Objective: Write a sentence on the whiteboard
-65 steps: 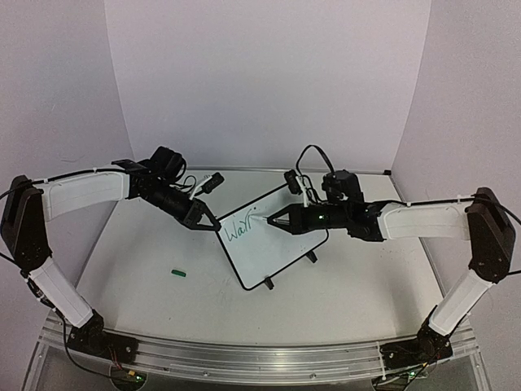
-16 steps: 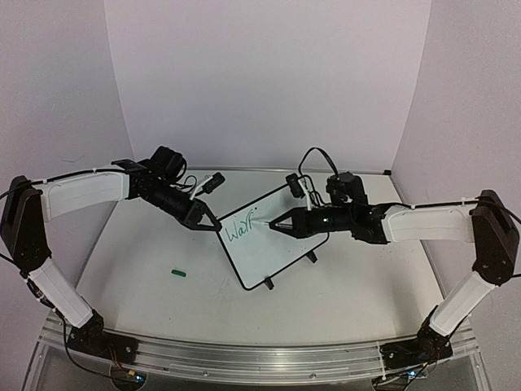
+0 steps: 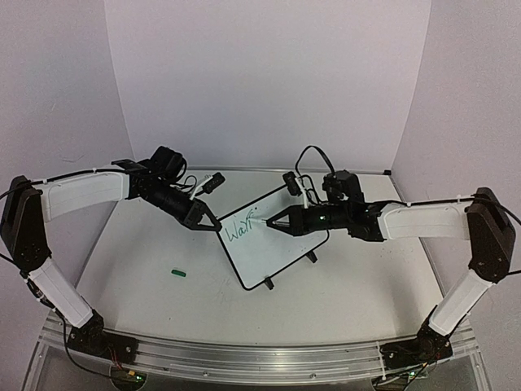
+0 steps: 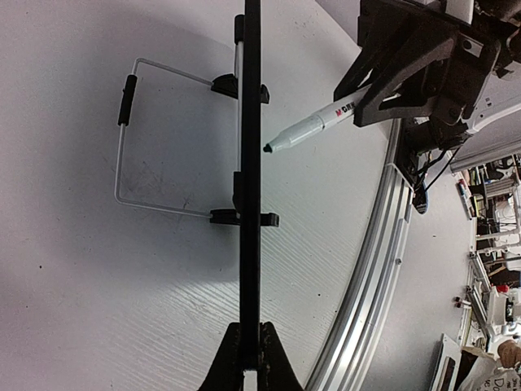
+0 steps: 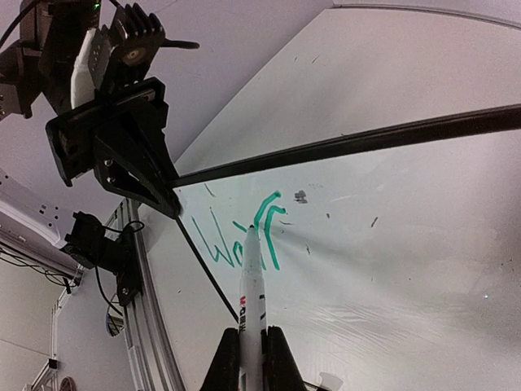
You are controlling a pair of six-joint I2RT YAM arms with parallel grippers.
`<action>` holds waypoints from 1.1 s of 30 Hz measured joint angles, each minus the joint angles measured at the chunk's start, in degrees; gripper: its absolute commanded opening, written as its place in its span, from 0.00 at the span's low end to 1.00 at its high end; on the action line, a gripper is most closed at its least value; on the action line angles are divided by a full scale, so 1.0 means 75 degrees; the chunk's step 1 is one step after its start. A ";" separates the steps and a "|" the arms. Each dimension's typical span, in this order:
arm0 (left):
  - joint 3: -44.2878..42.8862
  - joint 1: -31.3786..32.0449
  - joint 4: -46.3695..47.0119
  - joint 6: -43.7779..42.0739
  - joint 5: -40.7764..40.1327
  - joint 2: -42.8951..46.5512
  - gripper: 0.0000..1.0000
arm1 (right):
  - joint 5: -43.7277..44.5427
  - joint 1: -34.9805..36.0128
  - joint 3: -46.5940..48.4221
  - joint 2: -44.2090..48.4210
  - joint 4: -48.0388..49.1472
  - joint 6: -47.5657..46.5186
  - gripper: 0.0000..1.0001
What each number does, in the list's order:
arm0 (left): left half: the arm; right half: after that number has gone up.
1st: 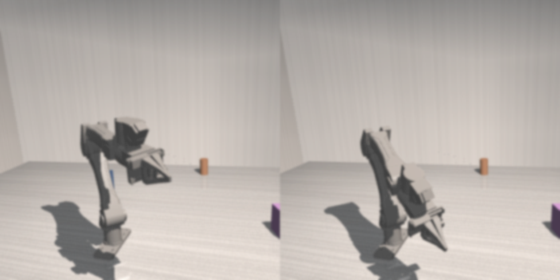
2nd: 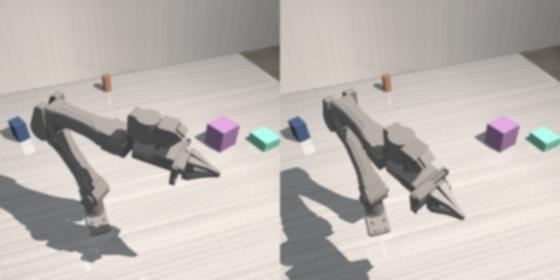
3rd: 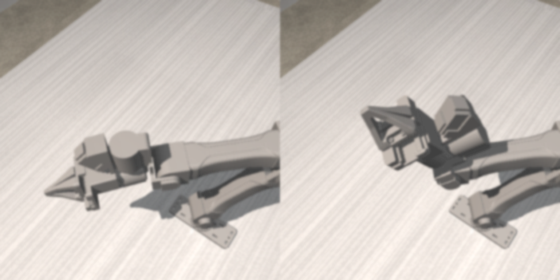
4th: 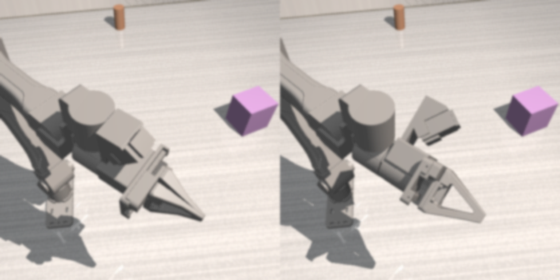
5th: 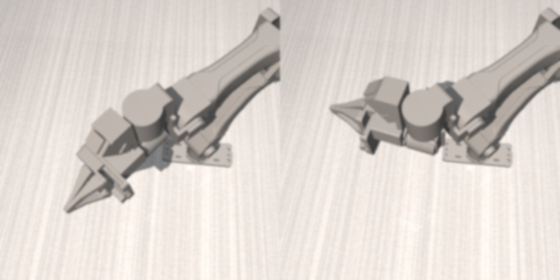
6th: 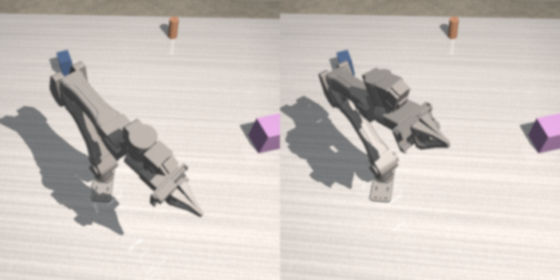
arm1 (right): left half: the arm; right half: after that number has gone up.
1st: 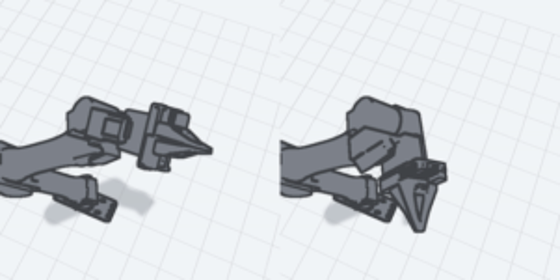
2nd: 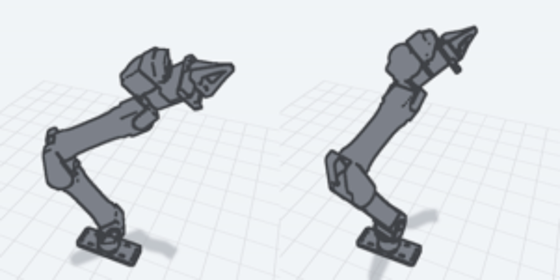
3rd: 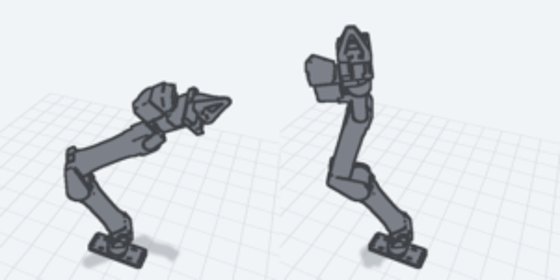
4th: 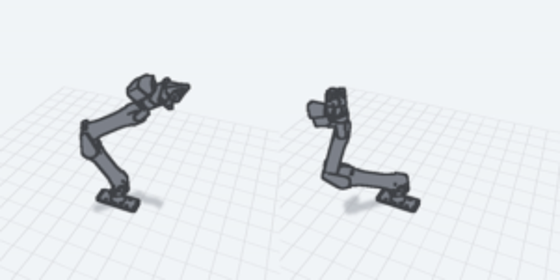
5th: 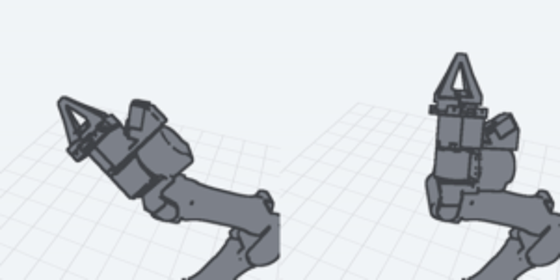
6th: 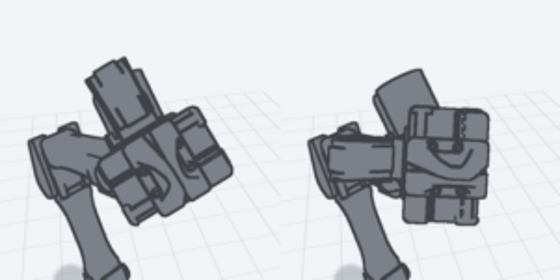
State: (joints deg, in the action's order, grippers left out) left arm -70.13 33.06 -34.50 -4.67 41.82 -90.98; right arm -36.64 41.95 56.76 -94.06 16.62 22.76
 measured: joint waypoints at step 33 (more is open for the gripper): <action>0.0000 -0.0001 0.0000 0.0009 -0.0029 0.0000 0.00 | 0.0456 0.0035 -0.0089 0.0086 -0.0051 0.0003 0.00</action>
State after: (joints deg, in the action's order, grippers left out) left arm -70.13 33.06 -34.50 -4.60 41.60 -90.98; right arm -33.22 42.22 56.10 -93.42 16.24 22.79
